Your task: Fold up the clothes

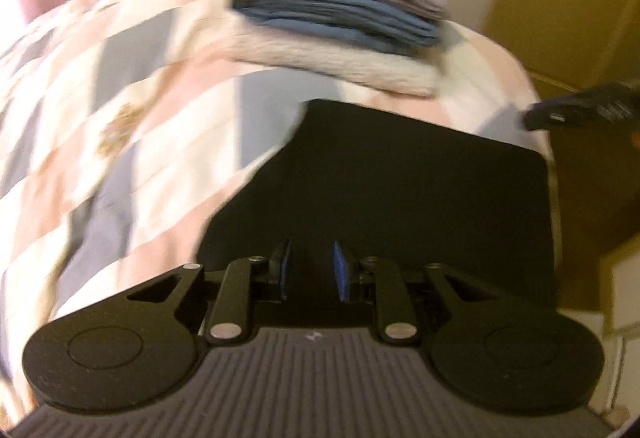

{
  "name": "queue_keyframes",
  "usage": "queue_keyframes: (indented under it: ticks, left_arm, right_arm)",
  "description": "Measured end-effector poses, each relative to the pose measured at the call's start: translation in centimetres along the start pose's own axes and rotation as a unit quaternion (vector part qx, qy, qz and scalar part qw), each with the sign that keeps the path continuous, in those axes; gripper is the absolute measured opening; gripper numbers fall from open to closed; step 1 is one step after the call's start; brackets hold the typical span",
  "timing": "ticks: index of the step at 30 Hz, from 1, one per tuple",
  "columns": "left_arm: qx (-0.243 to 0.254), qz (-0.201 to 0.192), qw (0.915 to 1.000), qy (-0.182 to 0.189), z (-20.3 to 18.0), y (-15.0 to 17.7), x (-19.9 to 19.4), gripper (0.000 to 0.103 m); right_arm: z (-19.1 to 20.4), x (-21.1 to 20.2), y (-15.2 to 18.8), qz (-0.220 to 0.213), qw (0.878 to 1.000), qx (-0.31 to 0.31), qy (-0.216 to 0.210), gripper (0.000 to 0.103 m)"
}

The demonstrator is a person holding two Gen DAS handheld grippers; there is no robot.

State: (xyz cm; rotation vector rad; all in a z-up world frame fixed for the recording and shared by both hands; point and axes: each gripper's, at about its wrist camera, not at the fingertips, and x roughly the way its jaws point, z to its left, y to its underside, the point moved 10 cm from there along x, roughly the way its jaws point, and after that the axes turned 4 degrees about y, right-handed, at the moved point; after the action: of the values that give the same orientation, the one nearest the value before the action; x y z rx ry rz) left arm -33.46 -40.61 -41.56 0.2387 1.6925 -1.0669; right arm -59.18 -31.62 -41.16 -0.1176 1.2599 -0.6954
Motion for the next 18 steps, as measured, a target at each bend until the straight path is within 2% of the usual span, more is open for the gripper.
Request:
queue_keyframes:
  ticks: [2, 4, 7, 9, 12, 16, 18]
  left_arm:
    - [-0.024, 0.000, 0.9995, -0.021, 1.1, 0.7, -0.1, 0.019]
    - [-0.048, 0.004, 0.9982, -0.034, 1.6, 1.6, -0.2, 0.018]
    - [-0.069, 0.012, 0.9966, -0.042, 1.5, 3.4, -0.6, 0.018]
    - [-0.076, 0.016, 0.9961, -0.042, 1.1, 4.5, -1.2, 0.018]
    - [-0.097, 0.022, 0.9944, -0.035, 0.5, 5.4, -2.2, 0.018]
    - [-0.120, 0.045, 0.9913, -0.027, -0.9, 6.6, -2.8, 0.018]
    - [-0.129, 0.056, 0.9899, -0.020, -1.7, 7.1, -2.7, 0.019]
  right_arm:
    - [2.1, -1.8, 0.2, -0.057, 0.995, -0.072, 0.028, 0.029]
    - [4.0, -1.9, 1.5, -0.075, 0.988, -0.130, 0.026, 0.018]
    - [4.3, 0.4, 3.9, -0.058, 0.980, -0.182, 0.054, 0.019]
    - [3.2, 2.3, 5.2, -0.034, 0.980, -0.185, 0.070, 0.021]
    - [2.4, 3.3, 5.2, -0.019, 0.986, -0.152, 0.063, 0.021]
    - [3.3, 0.7, 3.3, -0.049, 0.985, -0.144, 0.080, 0.022]
    - [4.5, -0.7, 3.1, -0.064, 0.985, -0.146, 0.072, 0.023]
